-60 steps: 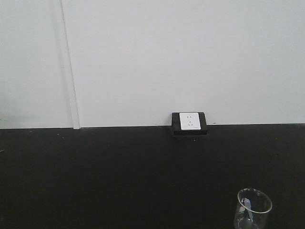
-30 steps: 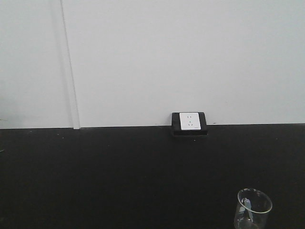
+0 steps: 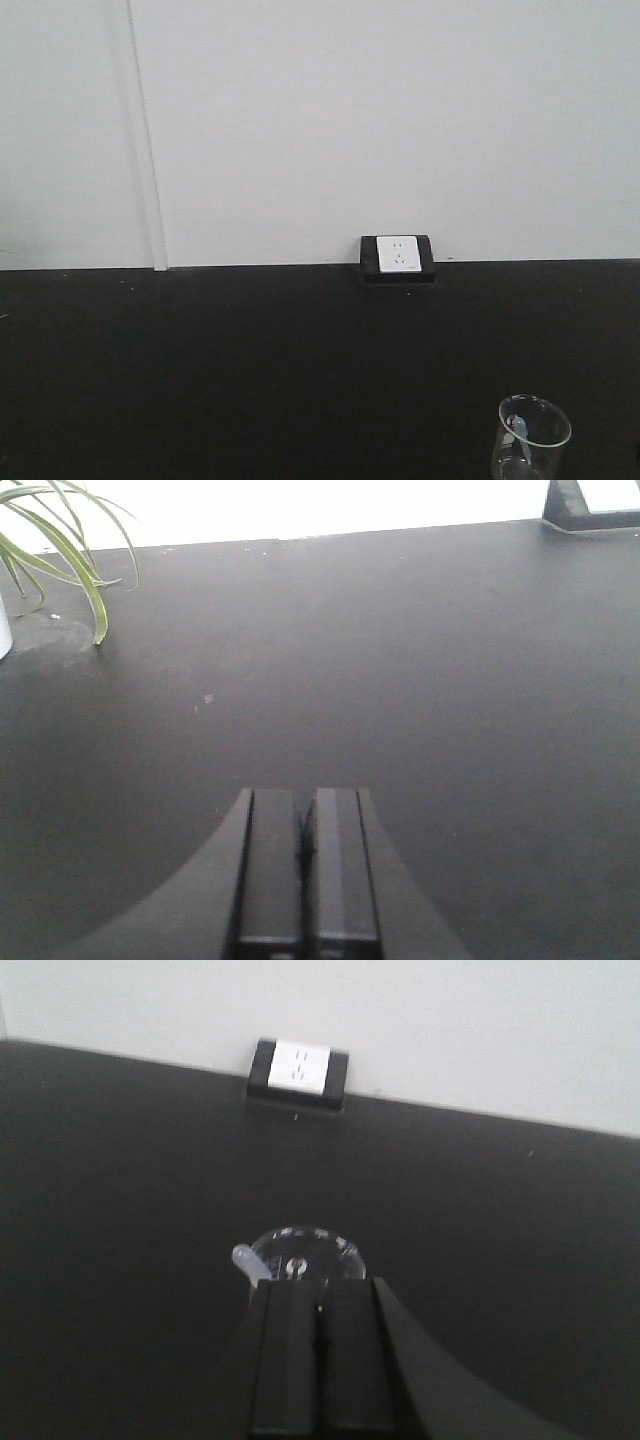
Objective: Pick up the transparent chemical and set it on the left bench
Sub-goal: 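Lift the pipette up out of the beaker with the right gripper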
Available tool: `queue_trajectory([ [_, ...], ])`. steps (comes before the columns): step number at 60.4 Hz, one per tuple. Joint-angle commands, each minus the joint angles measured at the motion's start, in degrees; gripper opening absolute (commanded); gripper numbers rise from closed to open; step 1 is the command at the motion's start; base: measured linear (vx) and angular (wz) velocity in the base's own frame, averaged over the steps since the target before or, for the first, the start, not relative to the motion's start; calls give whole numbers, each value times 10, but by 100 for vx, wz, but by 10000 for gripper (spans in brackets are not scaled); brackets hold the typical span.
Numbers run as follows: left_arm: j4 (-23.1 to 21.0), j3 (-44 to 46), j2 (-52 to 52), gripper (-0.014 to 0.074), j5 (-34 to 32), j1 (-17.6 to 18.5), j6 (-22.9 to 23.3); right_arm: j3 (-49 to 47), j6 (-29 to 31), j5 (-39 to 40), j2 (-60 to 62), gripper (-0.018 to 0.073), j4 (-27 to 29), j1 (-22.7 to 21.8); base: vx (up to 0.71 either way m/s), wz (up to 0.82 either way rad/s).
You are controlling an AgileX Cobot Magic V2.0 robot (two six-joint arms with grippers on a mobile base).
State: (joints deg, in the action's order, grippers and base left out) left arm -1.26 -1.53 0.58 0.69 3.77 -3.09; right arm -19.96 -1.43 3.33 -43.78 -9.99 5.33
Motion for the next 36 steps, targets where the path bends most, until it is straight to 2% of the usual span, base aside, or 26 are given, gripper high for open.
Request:
queue_trajectory([
  [1, 0, -9, 11, -3, -45, 1, 4, -20, -1, 81, -54, 160, -3, -3, 0, 0],
  [13, 0, -9, 11, -3, -45, 1, 4, -20, -1, 197, -166, 370, -4, -3, 0, 0],
  [20, 0, -9, 11, -3, -45, 1, 4, -20, -1, 295, -228, 446, -3, -3, 0, 0],
  [28, 0, -9, 11, -3, -45, 1, 4, -20, -3, 394, -289, 465, -22, -3, 0, 0],
  [36, 0, -9, 11, -3, -45, 1, 4, -24, -3, 417, -339, 465, -35, -3, 0, 0],
])
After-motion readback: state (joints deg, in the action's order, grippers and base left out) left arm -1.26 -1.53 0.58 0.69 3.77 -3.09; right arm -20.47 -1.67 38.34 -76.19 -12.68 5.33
